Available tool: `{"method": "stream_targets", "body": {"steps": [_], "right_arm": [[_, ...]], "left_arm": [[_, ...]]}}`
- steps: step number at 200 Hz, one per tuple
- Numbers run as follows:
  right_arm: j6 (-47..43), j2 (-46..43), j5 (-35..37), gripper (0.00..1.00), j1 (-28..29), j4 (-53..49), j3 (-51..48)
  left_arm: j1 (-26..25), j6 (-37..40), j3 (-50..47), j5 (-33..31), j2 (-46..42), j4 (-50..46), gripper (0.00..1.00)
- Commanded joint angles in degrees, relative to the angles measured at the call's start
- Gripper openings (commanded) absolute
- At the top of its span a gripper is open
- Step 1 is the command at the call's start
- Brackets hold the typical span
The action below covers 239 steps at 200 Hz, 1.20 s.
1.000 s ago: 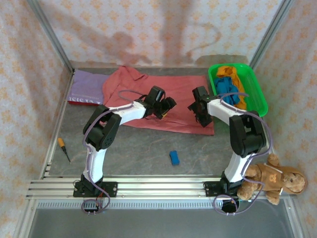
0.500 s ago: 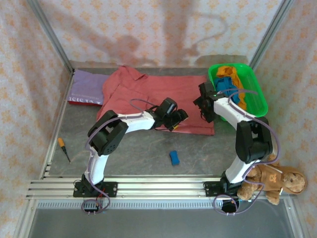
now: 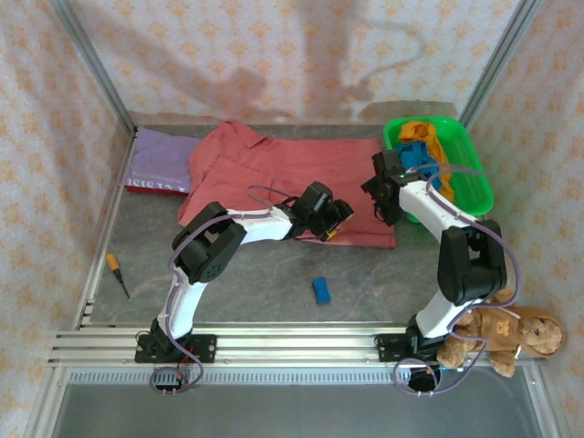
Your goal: Fold and stack the t-shirts
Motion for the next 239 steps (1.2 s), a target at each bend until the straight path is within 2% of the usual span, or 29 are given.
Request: {"method": "stream_targets", "body": {"steps": [1,60,93,136,169,239], "right_arm": [[-0.47,-2.58,1.71,0.88,-0.62,-1.81,-0.80],[2.08,-3.04,-0.62,0.88,-0.57,-0.38,-3.84],[1.67,-4.46,-1.56,0.88,-0.61,-0.35,-5.17],[0.15,-5.40,-4.56,0.88,-0.05,0.49,-7.49],[0.08,-4.91,-6.28,0.88,1.24,2.51,-8.70],[-0.37,1.03,-8.56,0.87,5.03,3.25,-4.70]], "left_arm": [[-0.23,-0.62,2.42,-2.23,1.25,1.15,0.73],[1.51,-0.52,4.59,-2.98,3.26,1.16,0.73],[3.68,-0.52,8.43,0.11,6.97,1.67,0.73],[5.40,3.45,14.57,3.09,7.72,-3.15,0.73],[6.35,6.58,11.30,2.85,3.60,-5.86,0.73],[8.49,12.18,2.02,1.53,-4.61,-10.61,0.75]]}}
